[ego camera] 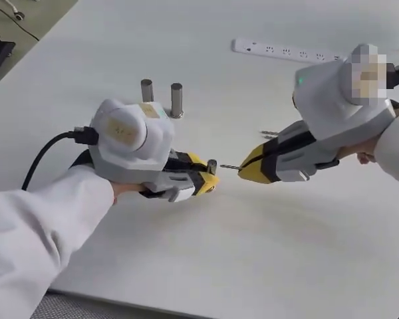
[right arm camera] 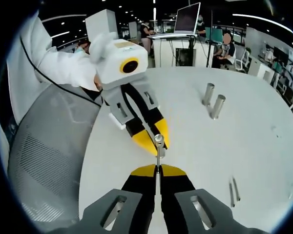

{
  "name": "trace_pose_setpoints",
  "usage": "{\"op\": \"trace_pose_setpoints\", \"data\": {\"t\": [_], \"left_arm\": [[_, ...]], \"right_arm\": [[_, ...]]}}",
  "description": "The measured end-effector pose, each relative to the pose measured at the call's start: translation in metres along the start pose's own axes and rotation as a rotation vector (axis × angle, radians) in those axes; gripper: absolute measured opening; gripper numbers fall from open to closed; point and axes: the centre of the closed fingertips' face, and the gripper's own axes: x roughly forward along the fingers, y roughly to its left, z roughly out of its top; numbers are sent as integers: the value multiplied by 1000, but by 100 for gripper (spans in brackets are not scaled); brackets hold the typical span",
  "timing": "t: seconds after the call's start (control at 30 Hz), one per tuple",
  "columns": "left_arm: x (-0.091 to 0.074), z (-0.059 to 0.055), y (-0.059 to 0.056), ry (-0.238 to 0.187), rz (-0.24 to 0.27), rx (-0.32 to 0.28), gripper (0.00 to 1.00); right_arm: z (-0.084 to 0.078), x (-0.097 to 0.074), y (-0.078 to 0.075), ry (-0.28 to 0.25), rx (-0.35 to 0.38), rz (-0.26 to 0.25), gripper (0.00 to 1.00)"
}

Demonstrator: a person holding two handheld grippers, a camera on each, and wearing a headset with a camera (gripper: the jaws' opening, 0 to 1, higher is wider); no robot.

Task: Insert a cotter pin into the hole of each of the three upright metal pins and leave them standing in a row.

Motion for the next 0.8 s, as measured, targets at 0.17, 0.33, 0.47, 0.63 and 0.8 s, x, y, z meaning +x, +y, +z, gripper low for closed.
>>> {"op": "trace_pose_setpoints", "data": {"t": [0.17, 0.33, 0.47, 0.63, 0.8], "left_arm": [[0, -1, 0, 1, -2, 3, 8], [1, -2, 2, -7, 7, -4, 8], [2, -3, 0, -3, 3, 1, 8], [3, -3, 0, 1, 3, -8, 8], [5, -3, -2, 6, -2, -2, 8]], "right_arm": [[0, 4, -1, 6, 14, 8, 0], [2, 7, 1, 9, 5, 19, 0], [3, 10, 1, 14, -2, 24, 0], [4, 18, 2, 29, -21, 31, 0], [9, 21, 3, 26, -36, 41, 0]]}}
